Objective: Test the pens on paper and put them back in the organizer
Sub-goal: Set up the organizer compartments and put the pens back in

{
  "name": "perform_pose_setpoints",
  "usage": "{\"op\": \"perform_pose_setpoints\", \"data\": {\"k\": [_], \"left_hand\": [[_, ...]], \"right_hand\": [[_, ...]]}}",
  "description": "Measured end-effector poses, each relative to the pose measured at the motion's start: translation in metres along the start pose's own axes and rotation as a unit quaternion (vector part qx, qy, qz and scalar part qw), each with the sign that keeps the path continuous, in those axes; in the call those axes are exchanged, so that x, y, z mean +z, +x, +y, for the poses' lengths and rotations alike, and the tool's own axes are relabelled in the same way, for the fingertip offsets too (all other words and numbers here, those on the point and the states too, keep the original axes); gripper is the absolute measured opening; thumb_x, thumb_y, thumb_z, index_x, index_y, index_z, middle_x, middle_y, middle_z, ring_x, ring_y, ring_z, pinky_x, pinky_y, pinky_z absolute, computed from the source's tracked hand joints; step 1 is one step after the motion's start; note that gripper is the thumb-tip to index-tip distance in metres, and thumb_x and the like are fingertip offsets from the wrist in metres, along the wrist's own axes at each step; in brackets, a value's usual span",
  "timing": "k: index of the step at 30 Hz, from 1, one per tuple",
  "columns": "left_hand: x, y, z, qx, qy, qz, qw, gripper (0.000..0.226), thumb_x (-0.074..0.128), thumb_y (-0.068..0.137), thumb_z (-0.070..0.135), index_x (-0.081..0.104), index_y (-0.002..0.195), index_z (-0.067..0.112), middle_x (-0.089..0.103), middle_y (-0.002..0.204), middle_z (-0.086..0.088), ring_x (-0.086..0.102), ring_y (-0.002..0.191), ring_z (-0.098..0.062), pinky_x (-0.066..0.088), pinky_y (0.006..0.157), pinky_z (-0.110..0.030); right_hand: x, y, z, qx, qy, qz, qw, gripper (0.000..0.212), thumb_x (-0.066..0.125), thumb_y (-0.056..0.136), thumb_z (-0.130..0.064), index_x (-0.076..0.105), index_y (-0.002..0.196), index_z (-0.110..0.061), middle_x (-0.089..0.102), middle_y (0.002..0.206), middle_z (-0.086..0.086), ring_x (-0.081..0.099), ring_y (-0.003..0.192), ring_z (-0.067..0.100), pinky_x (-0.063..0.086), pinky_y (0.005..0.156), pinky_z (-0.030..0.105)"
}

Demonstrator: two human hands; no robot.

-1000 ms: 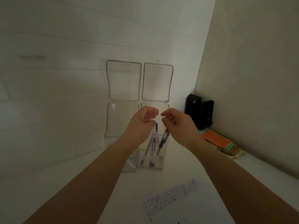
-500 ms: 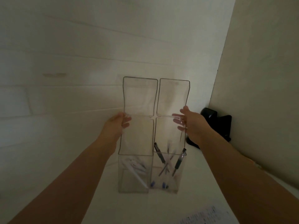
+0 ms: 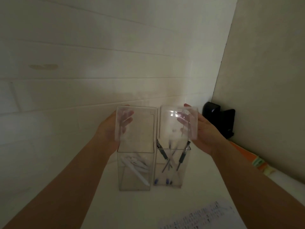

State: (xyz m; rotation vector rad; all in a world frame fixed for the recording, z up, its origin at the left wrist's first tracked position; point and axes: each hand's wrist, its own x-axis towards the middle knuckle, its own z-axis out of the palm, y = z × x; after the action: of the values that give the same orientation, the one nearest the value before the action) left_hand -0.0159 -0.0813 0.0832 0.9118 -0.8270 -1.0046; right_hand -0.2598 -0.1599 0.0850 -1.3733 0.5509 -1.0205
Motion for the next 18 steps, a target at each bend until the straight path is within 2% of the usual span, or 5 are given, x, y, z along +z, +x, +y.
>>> {"op": "perform_pose_setpoints", "data": {"k": [4, 13, 16, 17, 18], "left_hand": [[0.004, -0.003, 0.002, -0.022, -0.018, 0.021, 0.999, 0.021, 0.042, 0.092, 0.022, 0.062, 0.088, 0.026, 0.071, 0.071, 0.014, 0.063, 0.064, 0.0, 0.039, 0.052, -0.014], [0.003, -0.042, -0.011, 0.021, 0.04, -0.001, 0.999, 0.039, 0.032, 0.091, 0.049, 0.064, 0.086, 0.027, 0.068, 0.068, 0.021, 0.061, 0.066, 0.006, 0.047, 0.06, -0.017], [-0.001, -0.06, -0.027, 0.047, 0.074, -0.035, 0.996, 0.051, 0.055, 0.063, 0.071, 0.06, 0.1, 0.036, 0.069, 0.079, 0.026, 0.061, 0.072, 0.013, 0.05, 0.068, -0.013], [-0.01, -0.07, -0.036, 0.019, 0.132, -0.038, 0.99, 0.121, 0.032, -0.003, 0.077, 0.053, 0.109, 0.034, 0.07, 0.087, 0.024, 0.059, 0.073, 0.015, 0.047, 0.069, -0.009], [-0.02, -0.073, -0.05, 0.045, 0.131, -0.042, 0.989, 0.047, 0.035, 0.078, 0.011, 0.046, 0.12, 0.029, 0.068, 0.102, 0.018, 0.054, 0.077, 0.018, 0.042, 0.071, -0.004]], "right_hand": [[-0.002, -0.003, 0.001, 0.001, 0.06, 0.038, 0.997, 0.033, 0.038, 0.096, -0.008, 0.06, 0.115, -0.023, 0.061, 0.119, 0.001, 0.052, 0.121, 0.024, 0.035, 0.108, 0.042], [0.002, -0.029, 0.018, 0.042, -0.054, 0.048, 0.996, 0.05, 0.041, 0.095, -0.042, 0.031, 0.142, -0.028, 0.044, 0.142, 0.001, 0.042, 0.131, 0.02, 0.035, 0.106, 0.045], [0.007, -0.054, 0.027, 0.052, -0.083, 0.018, 0.995, 0.058, 0.035, 0.086, -0.065, 0.025, 0.14, -0.045, 0.038, 0.143, -0.012, 0.036, 0.131, 0.013, 0.033, 0.103, 0.049], [0.01, -0.062, 0.032, 0.055, -0.108, 0.009, 0.993, 0.056, 0.034, 0.084, -0.068, 0.027, 0.137, -0.05, 0.038, 0.139, -0.016, 0.035, 0.128, 0.011, 0.034, 0.102, 0.049], [0.013, -0.068, 0.038, 0.06, -0.126, 0.009, 0.99, 0.054, 0.035, 0.083, -0.07, 0.027, 0.134, -0.054, 0.039, 0.135, -0.019, 0.034, 0.127, 0.009, 0.035, 0.103, 0.049]]}}
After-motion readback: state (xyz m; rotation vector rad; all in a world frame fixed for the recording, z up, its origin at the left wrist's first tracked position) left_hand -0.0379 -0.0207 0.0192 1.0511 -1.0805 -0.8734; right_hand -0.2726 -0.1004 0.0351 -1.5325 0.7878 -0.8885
